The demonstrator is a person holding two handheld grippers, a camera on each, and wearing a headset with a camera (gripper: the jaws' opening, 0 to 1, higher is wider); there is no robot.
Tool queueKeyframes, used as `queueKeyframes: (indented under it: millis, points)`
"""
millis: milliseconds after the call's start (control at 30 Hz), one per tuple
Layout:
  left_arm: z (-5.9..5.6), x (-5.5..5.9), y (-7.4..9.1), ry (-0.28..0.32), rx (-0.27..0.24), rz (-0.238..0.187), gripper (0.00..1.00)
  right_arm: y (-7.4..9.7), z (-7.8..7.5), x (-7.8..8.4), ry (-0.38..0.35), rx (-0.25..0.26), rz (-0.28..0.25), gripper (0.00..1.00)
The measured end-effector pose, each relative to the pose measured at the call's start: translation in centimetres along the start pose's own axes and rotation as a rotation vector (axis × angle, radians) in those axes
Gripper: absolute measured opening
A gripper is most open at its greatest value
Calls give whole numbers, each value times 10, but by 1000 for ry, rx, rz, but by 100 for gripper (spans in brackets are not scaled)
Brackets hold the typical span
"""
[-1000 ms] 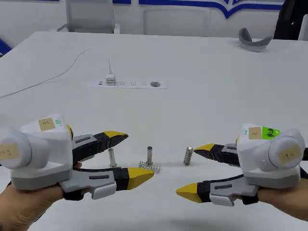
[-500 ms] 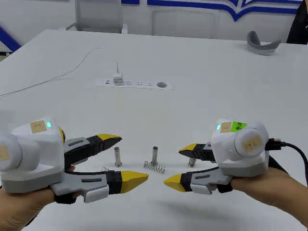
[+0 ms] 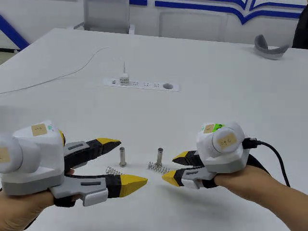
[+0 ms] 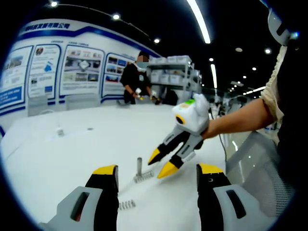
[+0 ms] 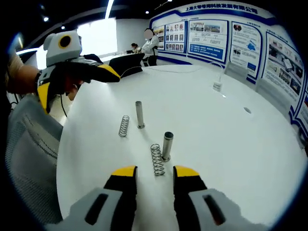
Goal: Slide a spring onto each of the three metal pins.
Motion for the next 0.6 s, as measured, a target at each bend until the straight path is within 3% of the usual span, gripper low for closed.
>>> queueKeyframes:
  millis: [600]
  points:
    - [1,5,1,15,-2,12,66,-15,-5,5,1,-24,60,18]
Point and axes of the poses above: the centre of the closed fingertips' face, and the gripper's own axes: y roughly backward along the fingers, z roughly to its left, x roughly out of its underside, the point moved 10 cm from there along y, roughly backward along the fingers
